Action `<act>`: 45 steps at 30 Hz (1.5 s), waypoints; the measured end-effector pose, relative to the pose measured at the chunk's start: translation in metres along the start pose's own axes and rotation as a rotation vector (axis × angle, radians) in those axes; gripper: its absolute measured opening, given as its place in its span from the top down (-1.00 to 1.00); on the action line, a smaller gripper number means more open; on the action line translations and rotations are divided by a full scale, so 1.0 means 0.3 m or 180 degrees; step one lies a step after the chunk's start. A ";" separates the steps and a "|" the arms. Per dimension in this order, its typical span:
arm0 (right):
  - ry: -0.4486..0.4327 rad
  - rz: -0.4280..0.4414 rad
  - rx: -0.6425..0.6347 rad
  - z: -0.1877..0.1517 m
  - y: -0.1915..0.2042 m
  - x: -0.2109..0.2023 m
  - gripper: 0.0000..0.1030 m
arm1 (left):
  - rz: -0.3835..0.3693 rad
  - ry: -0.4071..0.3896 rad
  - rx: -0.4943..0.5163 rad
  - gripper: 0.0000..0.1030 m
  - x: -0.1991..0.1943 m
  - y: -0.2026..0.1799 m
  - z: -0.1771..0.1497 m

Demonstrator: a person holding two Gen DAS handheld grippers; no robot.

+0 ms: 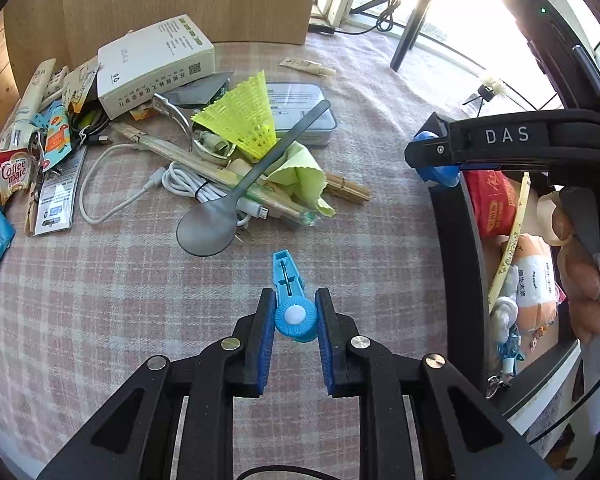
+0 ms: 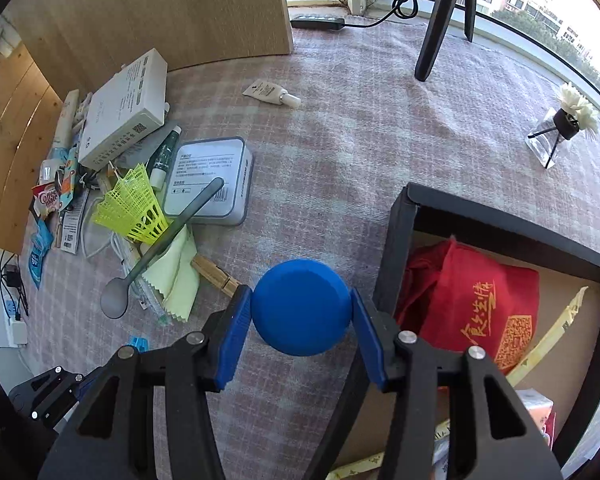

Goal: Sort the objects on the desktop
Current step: 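Carry the lid and blue clip into the tray and open both grippers, then move both grippers back to the shuttlecock and spoon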

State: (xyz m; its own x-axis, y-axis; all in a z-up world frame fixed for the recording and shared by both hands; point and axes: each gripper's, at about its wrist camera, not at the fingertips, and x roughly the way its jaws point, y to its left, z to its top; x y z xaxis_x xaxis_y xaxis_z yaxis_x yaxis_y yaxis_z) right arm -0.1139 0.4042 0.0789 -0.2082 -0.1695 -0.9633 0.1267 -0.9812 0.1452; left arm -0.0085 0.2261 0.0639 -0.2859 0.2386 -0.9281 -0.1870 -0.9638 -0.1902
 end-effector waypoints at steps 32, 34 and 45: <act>-0.0421 -0.0504 0.0916 -0.367 -0.580 -0.316 -0.11 | -0.0583 -0.0052 0.1252 -0.03 -0.095 -0.637 -0.128; -0.0448 -0.0524 0.0858 -0.362 -0.547 -0.329 -0.11 | -0.0563 -0.0076 0.1210 0.00 -0.104 -0.616 -0.123; -0.0476 -0.0320 0.0568 -0.298 -0.315 -0.304 -0.12 | -0.0350 -0.0112 0.0804 0.04 -0.129 -0.354 -0.077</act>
State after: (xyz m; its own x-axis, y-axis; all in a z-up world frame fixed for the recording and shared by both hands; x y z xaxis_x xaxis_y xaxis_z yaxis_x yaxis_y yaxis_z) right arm -0.0202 0.5207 0.1328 -0.3540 -0.0687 -0.9327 -0.0724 -0.9923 0.1006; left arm 0.0442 0.3165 0.1126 -0.2824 0.3485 -0.8937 -0.4460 -0.8726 -0.1993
